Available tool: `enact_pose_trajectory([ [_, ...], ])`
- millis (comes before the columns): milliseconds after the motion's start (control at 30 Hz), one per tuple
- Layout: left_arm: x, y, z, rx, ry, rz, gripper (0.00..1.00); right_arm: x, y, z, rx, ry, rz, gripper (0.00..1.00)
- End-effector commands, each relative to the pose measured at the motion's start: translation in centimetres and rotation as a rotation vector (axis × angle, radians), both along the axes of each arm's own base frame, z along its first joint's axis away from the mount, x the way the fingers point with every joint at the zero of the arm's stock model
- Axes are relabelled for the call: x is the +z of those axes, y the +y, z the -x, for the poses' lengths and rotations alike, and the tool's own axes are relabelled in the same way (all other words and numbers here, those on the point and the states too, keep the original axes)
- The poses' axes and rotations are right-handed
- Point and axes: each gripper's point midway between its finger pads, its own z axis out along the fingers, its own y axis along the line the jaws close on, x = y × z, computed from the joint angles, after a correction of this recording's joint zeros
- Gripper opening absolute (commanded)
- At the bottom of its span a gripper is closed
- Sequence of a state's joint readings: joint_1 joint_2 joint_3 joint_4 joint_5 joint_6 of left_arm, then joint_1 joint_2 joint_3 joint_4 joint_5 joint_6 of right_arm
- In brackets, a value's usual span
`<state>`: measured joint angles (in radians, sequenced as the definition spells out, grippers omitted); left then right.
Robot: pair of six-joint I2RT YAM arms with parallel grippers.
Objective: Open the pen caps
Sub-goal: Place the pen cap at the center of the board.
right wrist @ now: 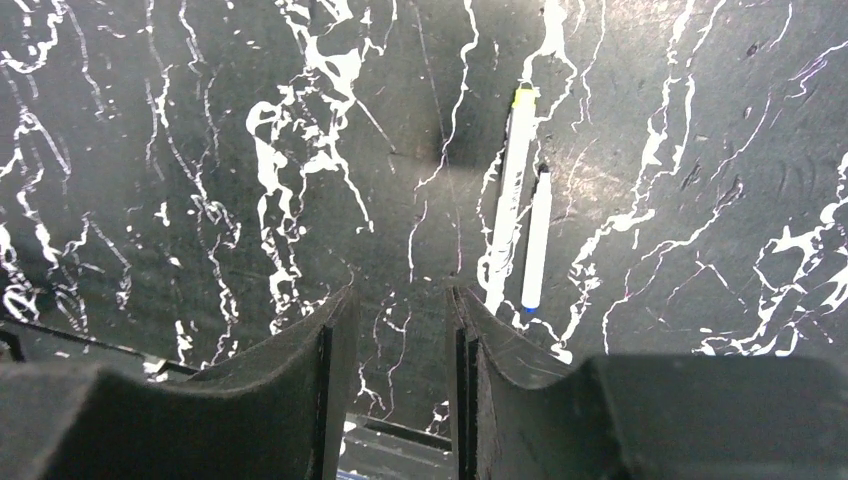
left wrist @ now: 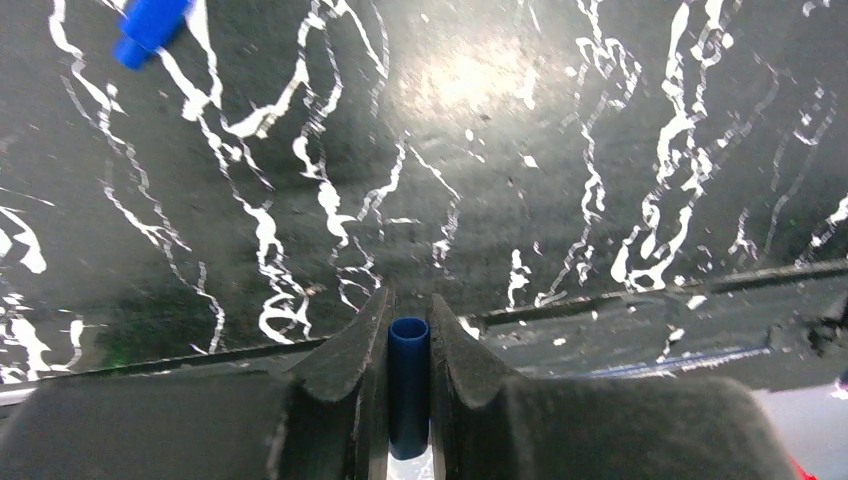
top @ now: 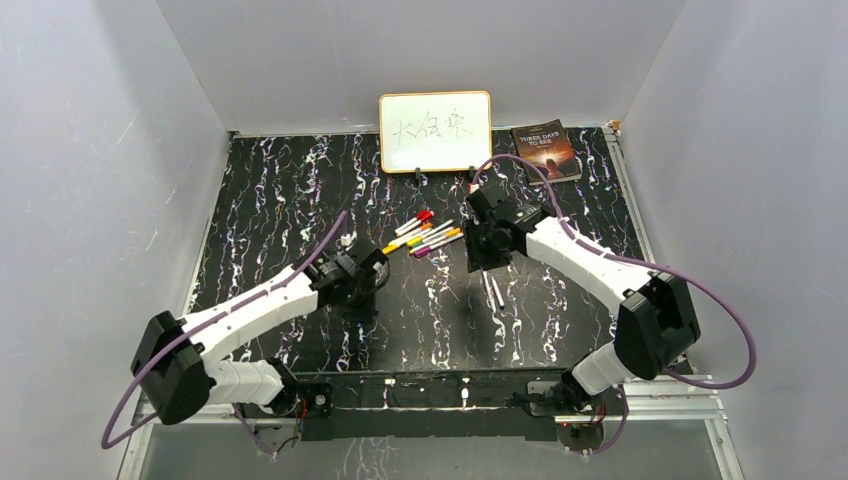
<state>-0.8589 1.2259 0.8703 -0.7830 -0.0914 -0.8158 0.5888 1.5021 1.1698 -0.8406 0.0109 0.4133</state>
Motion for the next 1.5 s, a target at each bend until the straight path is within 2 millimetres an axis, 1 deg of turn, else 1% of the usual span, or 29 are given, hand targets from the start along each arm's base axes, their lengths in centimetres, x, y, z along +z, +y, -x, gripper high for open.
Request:
enact_pose_trajectory([
  [0,0.0,2.1,-1.6,-0.066,0.032,-0.089,0.05,3.3,1.0,-0.2,0.001,-0.053,-0.082,0.35],
  [167,-1.4,3.2,-3.3,-0.062,0.049,-0.129,0.05,4.0,1.1,0.3,0.004,-0.055,-0.109,0.35],
  [233,-2.3,3.5,-3.7,-0.061,0.074,-0.153,0.05,4.1,1.2,0.4,0.005,-0.054,-0.115,0.35],
  [467,-4.4,4.4,-5.7,-0.019,0.124,-0.171,0.05,3.7,1.3,0.7,0.007,-0.043,-0.121,0.35],
  [500,-5.0,4.9,-6.2,-0.019,0.142,-0.19,0.04,3.7,1.2,0.7,0.008,-0.043,-0.117,0.35],
  [633,-6.2,6.4,-8.4,0.015,0.144,-0.187,0.04,2.9,1.2,1.0,0.014,-0.033,-0.112,0.35],
  [700,-7.0,7.3,-9.0,0.022,0.163,-0.21,0.04,3.0,1.3,1.0,0.018,-0.034,-0.114,0.35],
  [767,-7.2,7.7,-9.2,0.029,0.17,-0.214,0.04,3.1,1.3,0.9,0.021,-0.038,-0.112,0.35],
  [833,-7.2,7.7,-9.2,0.029,0.176,-0.21,0.06,2.9,1.3,1.1,0.023,-0.03,-0.113,0.35],
  [967,-6.6,7.8,-9.1,0.033,0.172,-0.209,0.15,2.7,1.2,1.2,0.023,-0.028,-0.116,0.36],
  [1067,-6.3,7.9,-9.0,0.038,0.169,-0.213,0.17,2.6,1.2,1.3,0.023,-0.025,-0.117,0.36],
  [1267,-5.7,8.0,-8.9,0.04,0.169,-0.218,0.3,2.6,1.4,1.4,0.025,-0.023,-0.128,0.36],
  [1467,-5.0,8.0,-8.9,0.046,0.154,-0.211,0.31,2.6,1.4,1.5,0.027,-0.022,-0.132,0.36],
])
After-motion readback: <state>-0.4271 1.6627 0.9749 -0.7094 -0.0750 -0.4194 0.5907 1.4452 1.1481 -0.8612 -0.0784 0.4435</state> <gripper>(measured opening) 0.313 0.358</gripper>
